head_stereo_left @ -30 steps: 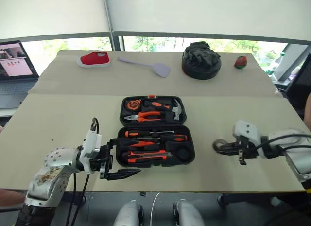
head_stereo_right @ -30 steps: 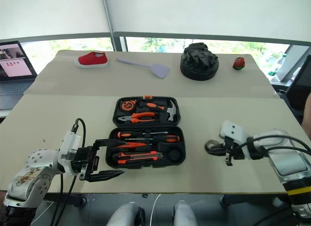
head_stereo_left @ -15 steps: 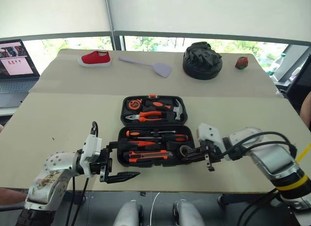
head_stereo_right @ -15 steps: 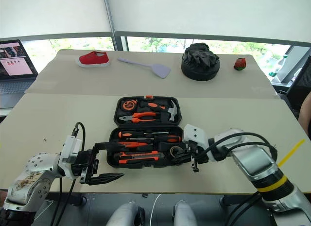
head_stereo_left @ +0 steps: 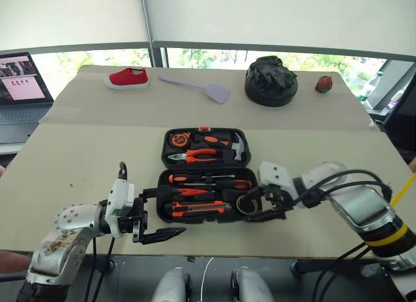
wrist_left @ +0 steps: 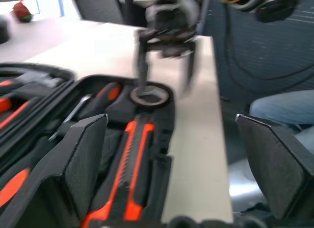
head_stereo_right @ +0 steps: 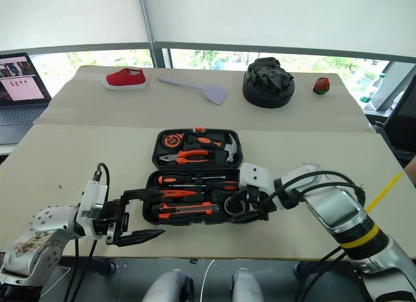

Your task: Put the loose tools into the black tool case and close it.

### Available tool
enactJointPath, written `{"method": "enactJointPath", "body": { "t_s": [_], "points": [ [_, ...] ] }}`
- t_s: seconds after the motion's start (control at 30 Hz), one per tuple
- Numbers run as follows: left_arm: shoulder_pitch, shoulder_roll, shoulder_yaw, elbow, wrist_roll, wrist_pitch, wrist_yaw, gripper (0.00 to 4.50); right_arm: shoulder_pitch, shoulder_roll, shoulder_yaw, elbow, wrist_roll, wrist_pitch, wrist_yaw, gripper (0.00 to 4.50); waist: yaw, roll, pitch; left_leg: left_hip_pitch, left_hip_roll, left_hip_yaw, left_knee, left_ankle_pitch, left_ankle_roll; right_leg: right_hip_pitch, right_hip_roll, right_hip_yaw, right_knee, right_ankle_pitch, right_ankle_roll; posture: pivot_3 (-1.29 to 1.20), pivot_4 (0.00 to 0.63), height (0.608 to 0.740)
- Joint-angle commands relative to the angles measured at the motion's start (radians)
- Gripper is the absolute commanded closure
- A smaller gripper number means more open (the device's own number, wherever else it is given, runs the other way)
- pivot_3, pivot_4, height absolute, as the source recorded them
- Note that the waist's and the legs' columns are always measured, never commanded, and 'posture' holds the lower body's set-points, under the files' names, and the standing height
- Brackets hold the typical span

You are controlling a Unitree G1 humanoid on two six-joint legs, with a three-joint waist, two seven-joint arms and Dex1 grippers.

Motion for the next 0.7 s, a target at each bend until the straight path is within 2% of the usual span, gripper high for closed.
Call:
{"method": "enactJointPath", "body": {
  "t_s": [0.03, 0.07, 0.1, 0.17, 0.23, 0.3, 0.33, 0.37, 0.4, 0.43, 0.53, 0.67, 0.7],
  "points": [
    [-0.016, 0.008, 0.075, 0.039, -0.028, 0.055, 0.081, 0.0, 0.021, -0.024, -0.133, 0.026, 0.1, -0.036, 0.067, 0.33, 0.0, 0.0, 0.0, 0.0, 0.0, 0.0, 0.0, 0.0, 0.0, 0.0, 0.0, 0.0, 0.0, 0.0, 0.0, 0.0, 0.15, 0.74],
    [-0.024, 0.01, 0.087, 0.067, -0.01, 0.064, 0.111, 0.0, 0.029, -0.019, -0.156, 0.05, 0.103, -0.055, 0.065, 0.33, 0.0, 0.0, 0.0, 0.0, 0.0, 0.0, 0.0, 0.0, 0.0, 0.0, 0.0, 0.0, 0.0, 0.0, 0.0, 0.0, 0.15, 0.74],
    [-0.043, 0.006, 0.103, 0.116, 0.032, 0.071, 0.178, 0.41, 0.032, -0.004, -0.181, 0.087, 0.1, -0.073, 0.046, 0.23, 0.0, 0.0, 0.0, 0.001, 0.0, 0.0, 0.0, 0.0, 0.0, 0.001, 0.0, 0.0, 0.0, 0.0, 0.0, 0.0, 0.15, 0.74],
    [-0.078, -0.001, 0.131, 0.201, 0.088, 0.094, 0.295, 0.67, 0.023, 0.04, -0.222, 0.171, 0.073, -0.113, -0.027, 0.23, 0.0, 0.0, 0.0, 0.002, 0.0, 0.0, 0.0, 0.0, 0.0, 0.001, 0.0, 0.0, 0.0, 0.0, 0.0, 0.0, 0.15, 0.74],
    [-0.124, -0.017, 0.153, 0.272, 0.111, 0.163, 0.417, 1.44, -0.015, 0.102, -0.247, 0.317, -0.021, -0.242, -0.149, 0.23, -0.002, -0.001, 0.0, 0.001, 0.0, 0.0, 0.0, 0.0, 0.0, 0.001, 0.002, 0.0, 0.001, 0.001, -0.001, 0.0, 0.15, 0.74],
    [-0.17, -0.043, 0.149, 0.306, 0.125, 0.206, 0.495, 2.04, -0.044, 0.115, -0.223, 0.442, -0.143, -0.382, -0.233, 0.72, -0.003, -0.001, 0.0, 0.002, 0.0, 0.001, 0.0, 0.0, -0.001, 0.001, 0.002, 0.001, 0.001, 0.001, -0.001, 0.0, 0.15, 0.74],
    [-0.184, -0.05, 0.143, 0.313, 0.134, 0.216, 0.513, 2.52, -0.052, 0.119, -0.214, 0.478, -0.174, -0.423, -0.247, 0.96, -0.004, -0.001, 0.001, 0.001, -0.001, 0.001, -0.001, 0.001, -0.001, 0.0, 0.002, 0.001, 0.001, 0.001, 0.0, 0.0, 0.15, 0.74],
    [-0.209, -0.063, 0.122, 0.318, 0.15, 0.236, 0.54, 2.72, -0.072, 0.147, -0.212, 0.533, -0.214, -0.468, -0.31, 1.15, -0.003, -0.001, 0.001, 0.001, -0.001, 0.002, 0.0, 0.001, -0.002, -0.001, 0.002, 0.001, 0.002, 0.001, 0.0, 0.0, 0.15, 0.74],
    [-0.225, -0.071, 0.107, 0.32, 0.161, 0.251, 0.558, 3.0, -0.087, 0.17, -0.214, 0.571, -0.237, -0.498, -0.353, 1.47, -0.002, -0.001, 0.001, 0.0, -0.001, 0.002, -0.001, 0.001, -0.002, -0.001, 0.002, 0.001, 0.001, 0.001, 0.0, 0.0, 0.15, 0.74],
    [-0.24, -0.078, 0.08, 0.321, 0.175, 0.262, 0.562, 3.46, -0.097, 0.184, -0.197, 0.605, -0.269, -0.534, -0.369, 1.91, -0.003, -0.001, 0.001, 0.0, -0.001, 0.002, -0.001, 0.002, -0.003, -0.001, 0.001, 0.001, 0.002, 0.002, 0.0, 0.0, 0.15, 0.74],
    [-0.3, -0.103, -0.001, 0.357, 0.22, 0.241, 0.539, 4.48, -0.112, 0.241, -0.151, 0.685, -0.319, -0.606, -0.371, 2.87, -0.002, -0.001, 0.001, -0.001, -0.001, 0.002, -0.002, 0.003, -0.005, -0.002, 0.002, 0.0, 0.001, 0.002, 0.0, 0.0, 0.15, 0.74],
    [-0.354, -0.144, -0.059, 0.387, 0.248, 0.264, 0.548, 4.5, -0.089, 0.279, -0.137, 0.681, -0.303, -0.586, -0.323, 4.3, -0.006, -0.001, 0.001, -0.001, -0.001, 0.002, -0.002, 0.003, -0.005, -0.002, 0.002, 0.0, 0.001, 0.002, -0.001, 0.0, 0.15, 0.74],
    [-0.36, -0.149, -0.068, 0.391, 0.253, 0.276, 0.548, 4.5, -0.085, 0.283, -0.136, 0.675, -0.303, -0.577, -0.322, 4.48, -0.007, -0.001, 0.001, -0.001, -0.001, 0.002, -0.002, 0.003, -0.005, -0.002, 0.002, 0.0, 0.001, 0.002, -0.001, 0.0, 0.15, 0.74]
  ]
}}
